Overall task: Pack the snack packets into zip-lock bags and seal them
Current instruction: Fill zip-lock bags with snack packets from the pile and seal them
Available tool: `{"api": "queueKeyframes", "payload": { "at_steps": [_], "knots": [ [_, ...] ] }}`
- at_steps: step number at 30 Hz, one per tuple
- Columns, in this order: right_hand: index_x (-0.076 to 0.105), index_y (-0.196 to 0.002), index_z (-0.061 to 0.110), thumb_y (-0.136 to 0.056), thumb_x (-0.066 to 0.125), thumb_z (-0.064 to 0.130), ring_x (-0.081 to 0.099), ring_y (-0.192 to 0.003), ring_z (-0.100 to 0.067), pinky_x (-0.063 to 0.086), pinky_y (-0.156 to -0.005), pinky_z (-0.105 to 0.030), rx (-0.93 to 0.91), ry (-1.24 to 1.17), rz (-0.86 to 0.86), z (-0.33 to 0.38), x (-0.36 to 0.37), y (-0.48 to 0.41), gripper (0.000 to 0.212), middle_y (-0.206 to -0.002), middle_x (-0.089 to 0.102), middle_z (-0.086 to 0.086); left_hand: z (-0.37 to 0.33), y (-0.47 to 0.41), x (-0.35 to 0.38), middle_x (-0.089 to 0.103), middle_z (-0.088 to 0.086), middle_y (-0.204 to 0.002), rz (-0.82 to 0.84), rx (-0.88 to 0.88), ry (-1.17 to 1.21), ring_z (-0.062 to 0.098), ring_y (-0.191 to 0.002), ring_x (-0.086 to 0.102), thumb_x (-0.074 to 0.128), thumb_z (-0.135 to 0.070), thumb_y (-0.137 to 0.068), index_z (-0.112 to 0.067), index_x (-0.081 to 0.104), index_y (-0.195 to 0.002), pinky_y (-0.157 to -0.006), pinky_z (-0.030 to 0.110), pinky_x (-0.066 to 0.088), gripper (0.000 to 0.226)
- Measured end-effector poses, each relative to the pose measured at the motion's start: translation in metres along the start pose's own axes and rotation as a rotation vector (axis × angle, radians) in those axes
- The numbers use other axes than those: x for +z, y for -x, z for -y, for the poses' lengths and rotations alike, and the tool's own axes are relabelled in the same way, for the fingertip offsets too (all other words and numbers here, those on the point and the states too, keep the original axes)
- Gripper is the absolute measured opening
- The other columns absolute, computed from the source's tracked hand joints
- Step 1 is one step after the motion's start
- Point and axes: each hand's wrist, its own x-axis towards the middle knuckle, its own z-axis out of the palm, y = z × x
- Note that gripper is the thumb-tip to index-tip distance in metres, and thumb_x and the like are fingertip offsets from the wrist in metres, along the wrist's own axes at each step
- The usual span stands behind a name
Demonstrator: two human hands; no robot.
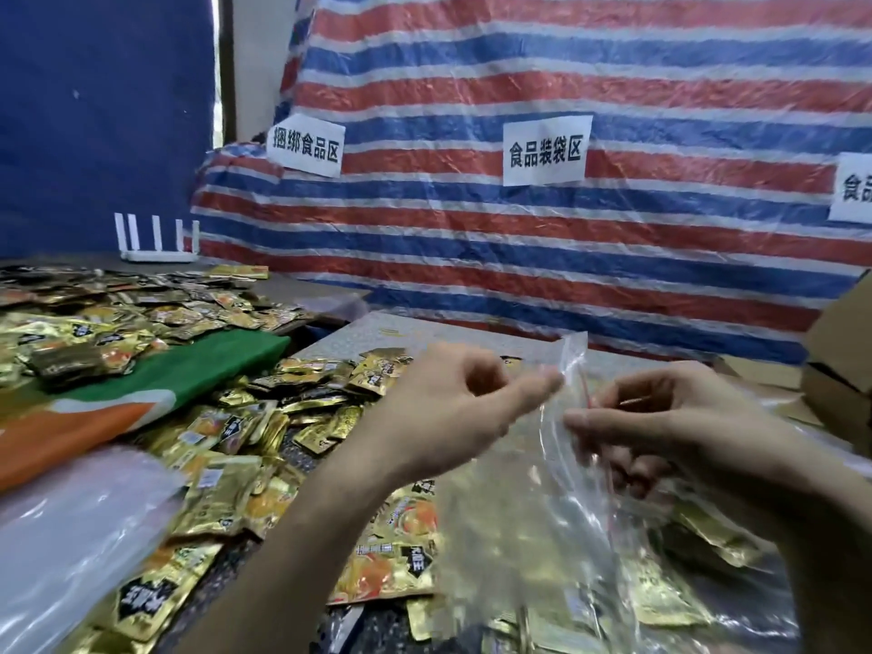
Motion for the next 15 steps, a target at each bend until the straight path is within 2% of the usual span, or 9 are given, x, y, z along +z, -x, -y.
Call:
{"api": "queueKeyframes", "payload": {
  "at_steps": [2,3,5,7,10,12,13,15],
  "knots": [
    [0.071,-0.074,-0.006,-0.066,0.078,0.018,0.059,-0.045,-0.017,0.046,-0.04,-0.018,-0.004,-0.034,-0.028,0.002,0.003,-0.001,0.027,-0.061,0.064,-0.016,-0.004,0.003,0.0,0.066,-0.001,-0.067,0.304,-0.029,0.074,0.009,-0.06,0.06,0.068,-0.044,-0.089,-0.017,0.07,-0.077,-0.055,0.02,0.047,0.029],
    [0.072,-0.072,-0.004,-0.068,0.078,0.017,0.059,-0.044,-0.016,0.046,-0.039,-0.018,-0.003,-0.04,-0.025,0.003,0.005,0.0,0.022,-0.06,0.063,-0.016,-0.002,0.004,0.001,0.066,0.001,-0.071,0.367,-0.029,0.115,0.012,-0.063,0.061,0.069,-0.034,-0.091,-0.014,0.072,-0.083,-0.056,0.021,0.047,0.022],
    [0.073,-0.07,-0.001,-0.071,0.077,0.014,0.058,-0.044,-0.016,0.045,-0.038,-0.018,0.019,-0.036,-0.023,0.005,0.008,0.001,0.015,-0.06,0.064,-0.015,0.003,0.003,0.001,0.066,0.003,-0.073,0.381,-0.064,0.187,0.016,-0.064,0.06,0.067,-0.02,-0.094,-0.005,0.072,-0.09,-0.057,0.022,0.045,0.016],
    [0.07,-0.074,-0.006,-0.068,0.077,0.01,0.057,-0.045,-0.018,0.046,-0.039,-0.02,0.04,-0.005,-0.072,0.004,0.005,0.003,0.019,-0.062,0.064,-0.018,0.008,0.002,-0.001,0.067,0.001,-0.07,0.397,-0.12,0.246,0.015,-0.062,0.06,0.066,-0.021,-0.095,-0.001,0.073,-0.089,-0.056,0.02,0.045,0.021],
    [0.061,-0.089,-0.004,-0.064,0.075,0.004,0.051,-0.042,-0.018,0.042,-0.036,-0.021,0.034,0.045,-0.194,0.0,-0.004,0.005,0.03,-0.058,0.06,-0.017,0.014,-0.001,-0.01,0.067,-0.001,-0.068,0.414,-0.224,0.403,0.013,-0.06,0.059,0.067,-0.03,-0.09,-0.014,0.074,-0.072,-0.055,0.019,0.046,0.026],
    [0.059,-0.102,0.012,-0.073,0.075,0.001,0.048,-0.042,-0.014,0.037,-0.037,-0.02,-0.04,0.153,-0.227,-0.003,-0.01,0.007,0.035,-0.055,0.058,-0.01,0.02,-0.005,-0.011,0.066,0.0,-0.068,0.363,-0.313,0.522,0.013,-0.063,0.058,0.068,-0.034,-0.084,-0.016,0.071,-0.065,-0.058,0.021,0.048,0.026],
    [0.061,-0.107,0.025,-0.078,0.075,0.005,0.048,-0.044,-0.012,0.038,-0.04,-0.019,-0.104,0.238,-0.217,-0.004,-0.011,0.008,0.038,-0.055,0.058,-0.008,0.023,-0.006,-0.01,0.065,0.001,-0.07,0.327,-0.362,0.584,0.014,-0.066,0.058,0.067,-0.035,-0.081,-0.016,0.071,-0.067,-0.062,0.024,0.048,0.024],
    [0.06,-0.114,0.051,-0.081,0.074,0.021,0.051,-0.047,-0.006,0.041,-0.044,-0.017,-0.233,0.336,-0.147,-0.003,-0.011,0.012,0.047,-0.061,0.062,-0.008,0.028,-0.01,-0.007,0.066,0.003,-0.079,0.269,-0.451,0.725,0.016,-0.072,0.059,0.068,-0.034,-0.078,-0.012,0.071,-0.086,-0.071,0.029,0.049,0.024]
  ]
}}
